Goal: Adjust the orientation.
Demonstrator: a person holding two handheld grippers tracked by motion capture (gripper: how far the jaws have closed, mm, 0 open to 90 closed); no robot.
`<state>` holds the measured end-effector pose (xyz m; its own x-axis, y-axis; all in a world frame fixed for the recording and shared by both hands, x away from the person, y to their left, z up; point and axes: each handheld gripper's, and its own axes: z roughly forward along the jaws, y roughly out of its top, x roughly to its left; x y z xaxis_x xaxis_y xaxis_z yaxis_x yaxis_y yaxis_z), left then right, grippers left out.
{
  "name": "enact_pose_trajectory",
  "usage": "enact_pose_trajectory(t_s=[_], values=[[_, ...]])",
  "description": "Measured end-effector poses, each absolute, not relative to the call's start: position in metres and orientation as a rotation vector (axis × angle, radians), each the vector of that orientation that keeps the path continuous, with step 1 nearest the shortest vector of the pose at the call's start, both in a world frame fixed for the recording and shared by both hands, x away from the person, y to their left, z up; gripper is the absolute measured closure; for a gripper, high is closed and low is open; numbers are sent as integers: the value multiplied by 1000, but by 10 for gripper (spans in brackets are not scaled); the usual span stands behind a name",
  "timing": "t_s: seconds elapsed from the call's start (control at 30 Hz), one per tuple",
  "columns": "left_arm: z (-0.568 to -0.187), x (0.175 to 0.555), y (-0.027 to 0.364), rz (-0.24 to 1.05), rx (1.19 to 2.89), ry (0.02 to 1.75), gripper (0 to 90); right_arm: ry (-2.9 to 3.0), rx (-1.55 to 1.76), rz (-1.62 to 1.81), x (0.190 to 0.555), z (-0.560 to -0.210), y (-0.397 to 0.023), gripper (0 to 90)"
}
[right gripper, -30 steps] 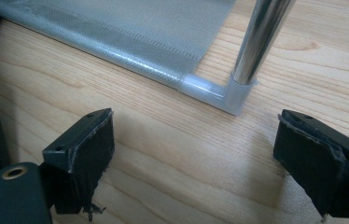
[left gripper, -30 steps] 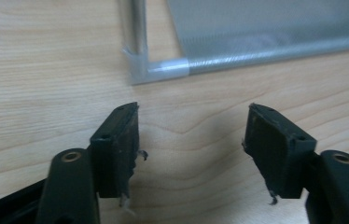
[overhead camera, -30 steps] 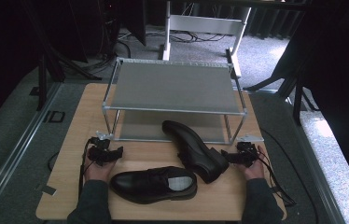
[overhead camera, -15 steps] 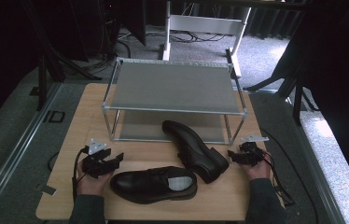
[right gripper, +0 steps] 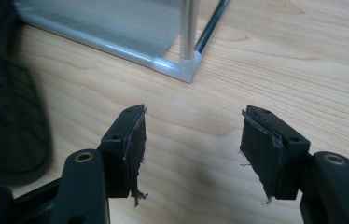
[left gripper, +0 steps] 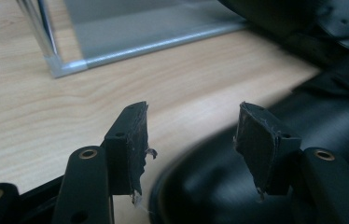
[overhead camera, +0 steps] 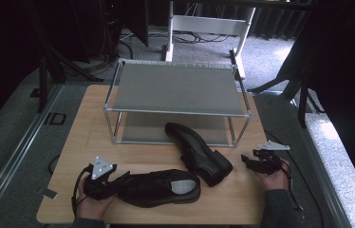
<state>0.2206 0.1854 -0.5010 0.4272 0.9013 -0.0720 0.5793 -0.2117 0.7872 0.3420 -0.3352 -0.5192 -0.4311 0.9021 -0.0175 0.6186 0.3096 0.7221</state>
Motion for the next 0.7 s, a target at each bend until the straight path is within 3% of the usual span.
enact_pose_trajectory(t_s=[0.27,0.4,0.5,0.7], values=[[-509,197,177,509,1959,1219,434,2176,1308,934,321,-507,-331,387],[-515,185,167,570,1979,1195,423,2187,1282,944,315,-502,-325,381],[-515,175,163,529,2004,1145,503,2201,1255,950,312,-500,-318,375],[-521,170,154,490,2103,1103,560,2219,1231,949,308,-499,-312,374]])
